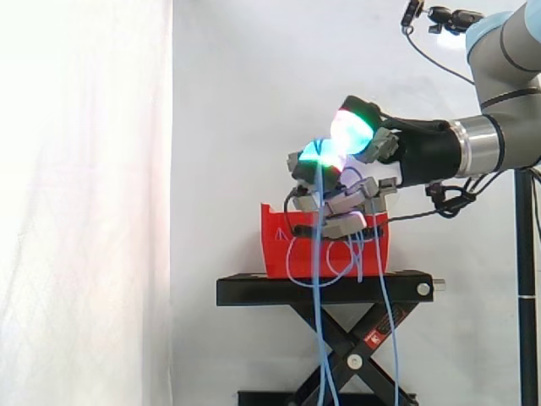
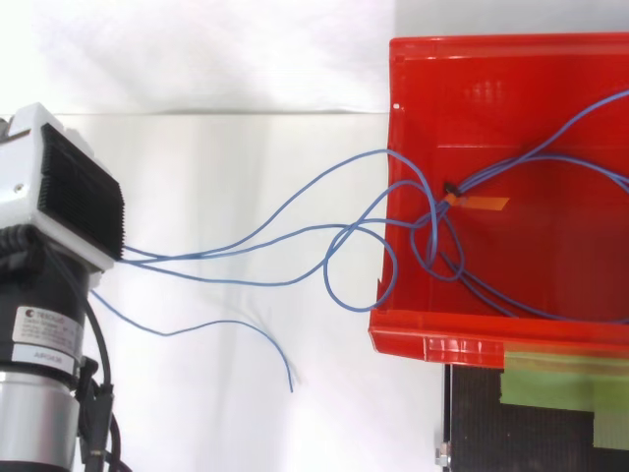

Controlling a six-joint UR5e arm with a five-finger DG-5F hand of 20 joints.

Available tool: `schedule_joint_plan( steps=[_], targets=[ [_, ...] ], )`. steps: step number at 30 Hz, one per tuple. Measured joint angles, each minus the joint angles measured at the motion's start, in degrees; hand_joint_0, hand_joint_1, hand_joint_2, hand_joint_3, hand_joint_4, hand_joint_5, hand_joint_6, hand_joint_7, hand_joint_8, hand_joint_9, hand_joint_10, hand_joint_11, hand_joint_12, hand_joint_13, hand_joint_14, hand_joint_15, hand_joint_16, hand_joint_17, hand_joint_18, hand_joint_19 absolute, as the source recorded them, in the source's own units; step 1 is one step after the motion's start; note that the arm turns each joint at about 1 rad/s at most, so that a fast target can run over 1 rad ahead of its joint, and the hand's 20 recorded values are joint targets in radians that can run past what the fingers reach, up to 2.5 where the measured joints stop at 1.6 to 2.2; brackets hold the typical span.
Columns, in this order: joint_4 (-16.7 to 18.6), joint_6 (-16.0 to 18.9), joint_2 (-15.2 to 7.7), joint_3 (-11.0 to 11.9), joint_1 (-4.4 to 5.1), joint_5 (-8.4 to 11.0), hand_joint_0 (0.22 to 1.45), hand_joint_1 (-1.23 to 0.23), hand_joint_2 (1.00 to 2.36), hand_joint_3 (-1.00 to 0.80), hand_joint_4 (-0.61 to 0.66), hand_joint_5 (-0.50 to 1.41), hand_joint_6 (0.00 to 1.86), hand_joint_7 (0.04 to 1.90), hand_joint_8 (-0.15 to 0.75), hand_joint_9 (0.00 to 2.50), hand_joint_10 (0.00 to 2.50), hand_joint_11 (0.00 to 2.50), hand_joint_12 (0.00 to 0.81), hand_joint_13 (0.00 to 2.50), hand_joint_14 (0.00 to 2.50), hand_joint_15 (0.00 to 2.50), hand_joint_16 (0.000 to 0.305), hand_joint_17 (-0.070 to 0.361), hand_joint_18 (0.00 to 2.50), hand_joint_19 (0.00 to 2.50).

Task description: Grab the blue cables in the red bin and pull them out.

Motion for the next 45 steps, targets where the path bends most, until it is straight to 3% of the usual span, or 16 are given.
schedule_joint_plan(
  steps=[14, 15, 17, 20, 23, 28, 45],
  targets=[
    [1.75, -0.07, 0.05, 0.0, -0.02, -0.05, 0.8, -0.97, 1.0, -1.0, 0.06, 0.81, 0.33, 0.74, 0.261, 0.88, 0.02, 0.86, 0.325, 1.07, 1.3, 1.36, 0.048, 0.109, 0.96, 1.23],
    [1.82, -0.15, 0.04, 0.01, -0.02, -0.05, 0.81, -0.97, 1.0, -1.0, 0.05, 0.79, 0.42, 0.71, 0.263, 0.88, 0.02, 0.86, 0.322, 1.07, 1.3, 1.35, 0.048, 0.108, 0.96, 1.23],
    [1.99, -0.52, 0.01, 0.0, -0.02, -0.08, 0.91, -0.96, 1.0, -1.0, 0.02, 0.71, 0.88, 0.59, 0.256, 0.9, 0.02, 0.9, 0.311, 1.07, 1.28, 1.37, 0.045, 0.102, 0.96, 1.24],
    [2.9, -1.48, 0.02, 0.0, -0.02, -0.24, 0.91, -0.95, 1.0, -1.0, -0.01, 0.67, 1.02, 0.59, 0.261, 0.9, 0.02, 0.92, 0.309, 1.07, 1.28, 1.38, 0.046, 0.103, 0.96, 1.24],
    [5.29, -3.39, 0.01, -0.03, -0.16, -0.74, 0.92, -0.95, 1.0, -0.98, -0.04, 0.61, 1.19, 0.51, 0.262, 0.89, 0.02, 0.93, 0.31, 1.07, 1.3, 1.37, 0.046, 0.103, 0.96, 1.24],
    [11.5, -8.28, -0.01, 0.0, -0.46, -1.87, 0.94, -0.96, 1.0, -0.91, -0.04, 0.57, 1.32, 0.44, 0.263, 0.88, 0.02, 0.92, 0.316, 1.06, 1.31, 1.37, 0.045, 0.102, 0.96, 1.24],
    [28.63, -19.53, 0.02, -0.02, -1.03, -4.4, 0.94, -0.97, 1.0, -0.91, -0.05, 0.57, 1.33, 0.45, 0.263, 0.88, 0.02, 0.93, 0.315, 1.06, 1.31, 1.35, 0.045, 0.102, 0.96, 1.24]
  ],
)
